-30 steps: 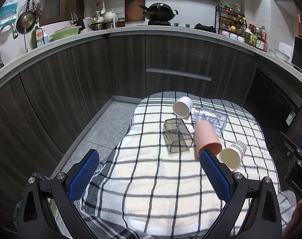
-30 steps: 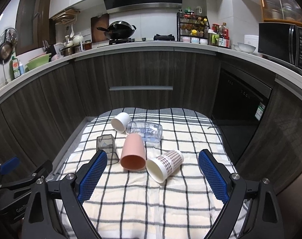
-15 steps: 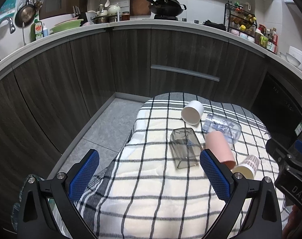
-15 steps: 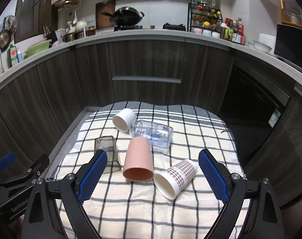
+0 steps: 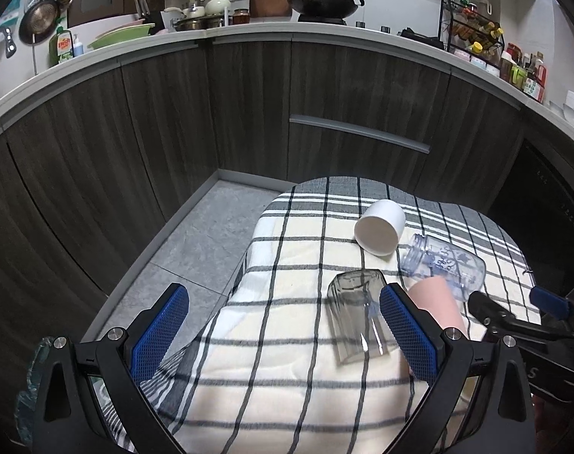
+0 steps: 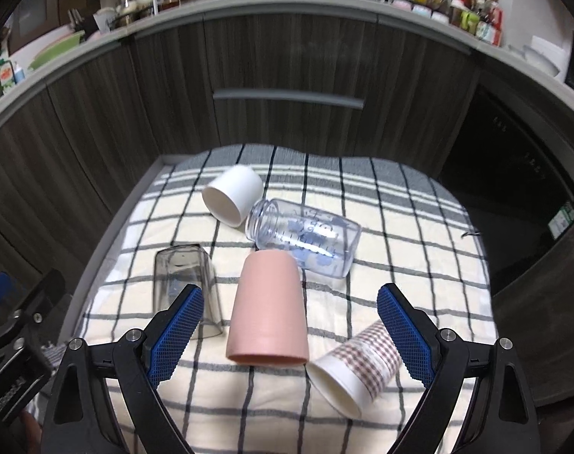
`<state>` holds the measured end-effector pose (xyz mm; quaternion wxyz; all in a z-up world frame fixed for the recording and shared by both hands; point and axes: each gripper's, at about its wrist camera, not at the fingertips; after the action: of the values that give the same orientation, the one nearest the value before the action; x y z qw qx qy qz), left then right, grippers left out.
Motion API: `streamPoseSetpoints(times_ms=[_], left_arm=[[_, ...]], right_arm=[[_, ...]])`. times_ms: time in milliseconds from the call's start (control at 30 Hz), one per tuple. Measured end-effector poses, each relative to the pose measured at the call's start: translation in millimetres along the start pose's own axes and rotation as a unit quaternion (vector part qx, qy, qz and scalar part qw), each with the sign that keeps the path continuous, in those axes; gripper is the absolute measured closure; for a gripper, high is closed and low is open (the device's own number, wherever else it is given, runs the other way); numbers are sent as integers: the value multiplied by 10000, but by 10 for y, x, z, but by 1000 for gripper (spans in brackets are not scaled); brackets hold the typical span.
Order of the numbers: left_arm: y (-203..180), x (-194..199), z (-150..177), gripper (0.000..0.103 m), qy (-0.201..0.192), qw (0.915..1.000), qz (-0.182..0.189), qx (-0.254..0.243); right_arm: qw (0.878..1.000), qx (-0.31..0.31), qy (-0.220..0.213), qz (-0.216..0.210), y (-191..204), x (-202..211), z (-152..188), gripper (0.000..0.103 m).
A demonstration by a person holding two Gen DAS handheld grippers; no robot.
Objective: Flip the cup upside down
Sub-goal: 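Move the right tool toward the pink cup lying on its side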
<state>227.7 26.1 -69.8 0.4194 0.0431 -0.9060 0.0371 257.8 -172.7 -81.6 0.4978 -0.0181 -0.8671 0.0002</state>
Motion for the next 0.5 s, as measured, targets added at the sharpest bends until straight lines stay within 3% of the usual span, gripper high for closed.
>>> streamPoseSetpoints(times_ms=[500], left_arm=[[-65,-666,-34,0,544,9981,283,-33]], right_arm=[[9928,178,1181,-34,75,-904,-220,12]])
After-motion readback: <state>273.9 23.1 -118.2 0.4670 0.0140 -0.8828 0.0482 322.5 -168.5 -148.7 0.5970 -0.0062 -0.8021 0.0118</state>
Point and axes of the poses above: each gripper's, at about its wrist camera, not at the fingertips, and x roughly against the way its jaws point, y to its left, z to its underside, and after that the axes turned 5 degrees about y, right-handed
